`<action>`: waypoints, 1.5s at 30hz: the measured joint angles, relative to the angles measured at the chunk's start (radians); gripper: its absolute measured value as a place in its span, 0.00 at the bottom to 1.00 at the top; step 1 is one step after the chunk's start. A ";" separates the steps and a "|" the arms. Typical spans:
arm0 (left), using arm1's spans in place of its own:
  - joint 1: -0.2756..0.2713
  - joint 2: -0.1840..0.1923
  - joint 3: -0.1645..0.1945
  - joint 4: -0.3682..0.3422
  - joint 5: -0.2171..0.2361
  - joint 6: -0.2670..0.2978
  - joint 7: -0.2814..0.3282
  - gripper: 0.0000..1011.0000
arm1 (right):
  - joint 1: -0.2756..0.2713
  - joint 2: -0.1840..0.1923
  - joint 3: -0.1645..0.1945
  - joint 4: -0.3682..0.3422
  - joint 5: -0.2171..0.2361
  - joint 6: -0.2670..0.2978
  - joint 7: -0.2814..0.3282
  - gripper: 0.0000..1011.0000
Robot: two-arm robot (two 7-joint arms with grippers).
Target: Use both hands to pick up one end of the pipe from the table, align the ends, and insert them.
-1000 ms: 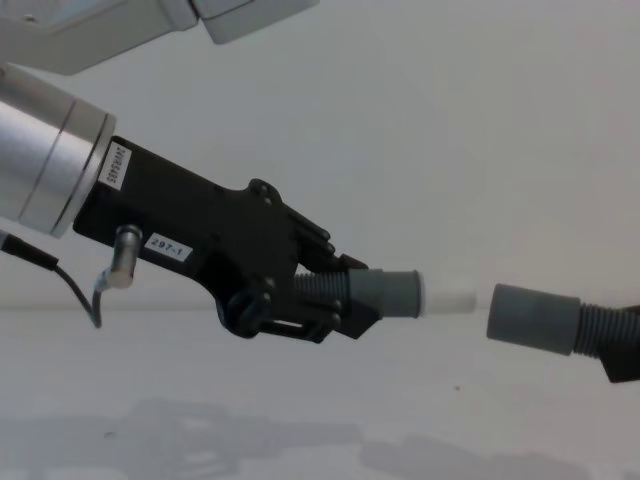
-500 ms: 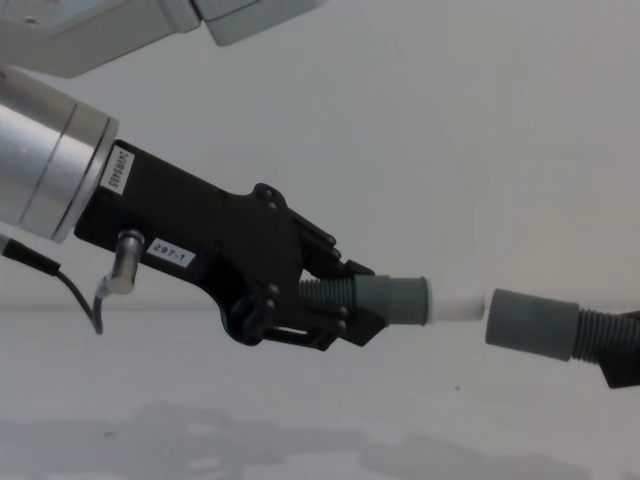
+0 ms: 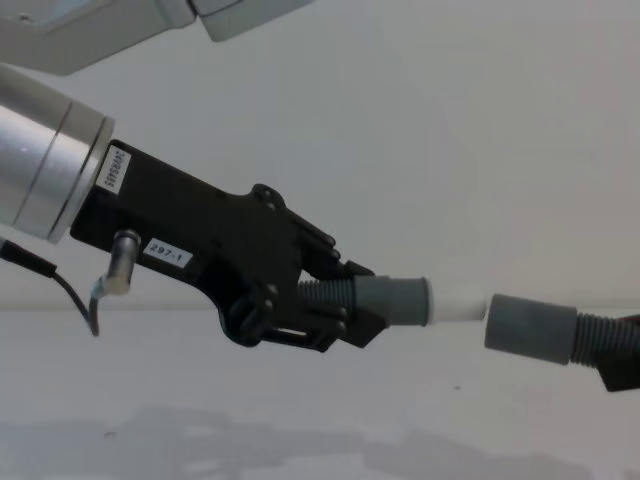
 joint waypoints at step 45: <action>-0.008 0.012 0.018 0.004 -0.029 -0.004 -0.011 0.34 | 0.037 0.006 -0.044 0.028 0.036 -0.019 -0.017 0.28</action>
